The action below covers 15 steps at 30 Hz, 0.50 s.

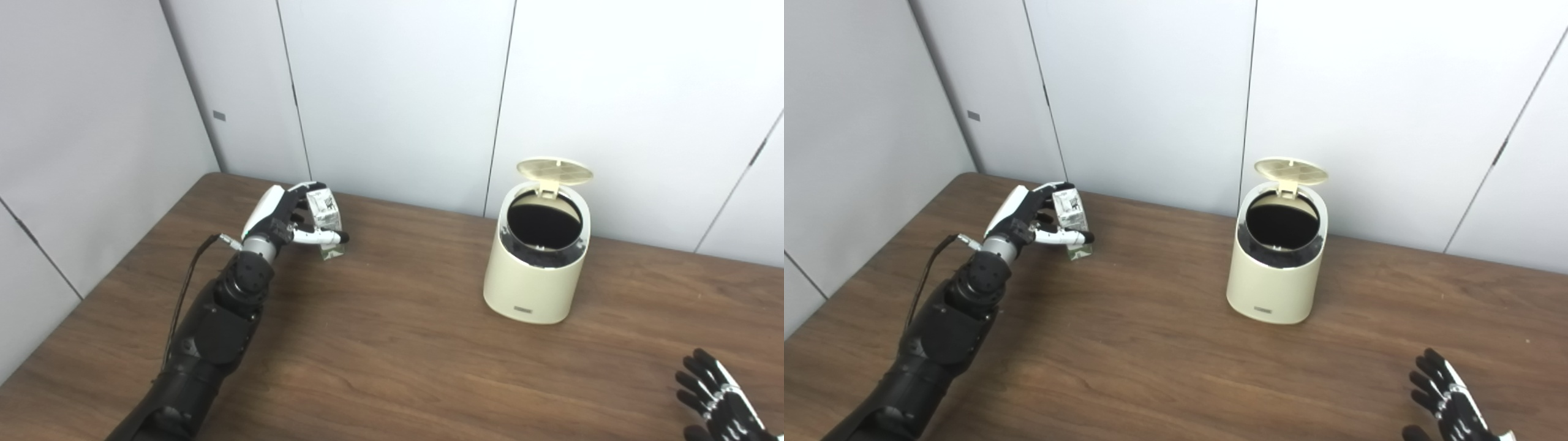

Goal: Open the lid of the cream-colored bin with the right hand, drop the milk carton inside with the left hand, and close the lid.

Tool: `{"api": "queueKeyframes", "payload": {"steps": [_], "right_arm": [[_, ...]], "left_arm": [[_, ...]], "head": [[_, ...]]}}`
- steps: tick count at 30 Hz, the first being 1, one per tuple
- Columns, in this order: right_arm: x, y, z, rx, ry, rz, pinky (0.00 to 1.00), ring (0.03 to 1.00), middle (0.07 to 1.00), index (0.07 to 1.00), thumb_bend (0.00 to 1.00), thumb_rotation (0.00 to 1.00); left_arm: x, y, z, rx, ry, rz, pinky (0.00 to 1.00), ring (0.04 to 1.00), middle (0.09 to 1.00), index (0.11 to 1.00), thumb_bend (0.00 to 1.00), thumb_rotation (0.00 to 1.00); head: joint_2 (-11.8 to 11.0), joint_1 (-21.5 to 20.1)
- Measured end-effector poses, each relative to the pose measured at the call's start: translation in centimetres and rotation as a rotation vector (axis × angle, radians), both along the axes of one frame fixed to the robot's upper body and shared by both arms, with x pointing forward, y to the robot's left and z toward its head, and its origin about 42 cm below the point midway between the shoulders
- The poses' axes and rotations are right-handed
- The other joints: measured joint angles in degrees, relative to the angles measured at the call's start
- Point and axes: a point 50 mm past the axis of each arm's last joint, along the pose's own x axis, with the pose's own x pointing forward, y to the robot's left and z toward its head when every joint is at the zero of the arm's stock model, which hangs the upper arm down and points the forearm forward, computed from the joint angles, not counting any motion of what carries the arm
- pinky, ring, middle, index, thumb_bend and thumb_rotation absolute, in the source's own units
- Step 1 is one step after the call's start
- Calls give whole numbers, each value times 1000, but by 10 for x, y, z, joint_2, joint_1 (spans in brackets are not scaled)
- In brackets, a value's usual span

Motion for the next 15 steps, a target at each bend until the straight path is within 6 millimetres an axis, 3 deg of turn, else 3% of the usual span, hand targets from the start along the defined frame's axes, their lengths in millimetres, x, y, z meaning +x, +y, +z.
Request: {"api": "queueKeyframes", "payload": {"steps": [3,7,11,12,15], "right_arm": [[0,1,0,-25,1,0,839,884,919,932,711,716],[0,1,0,-29,0,0,844,888,920,934,697,700],[0,1,0,-29,0,0,847,889,919,934,697,708],[0,1,0,-30,0,0,851,891,921,935,695,711],[0,1,0,-39,0,-1,846,893,922,934,701,737]], "left_arm": [[0,1,-2,0,8,5,687,750,789,834,812,116],[0,2,-3,2,9,10,552,644,707,746,779,18],[0,2,-3,15,1,21,464,554,627,685,756,0],[0,2,-3,17,0,22,432,522,547,663,633,0],[0,1,-4,12,-9,32,452,521,481,538,535,0]], "head": [[1,-1],[1,-2],[1,0],[1,-1],[1,-1]]}}
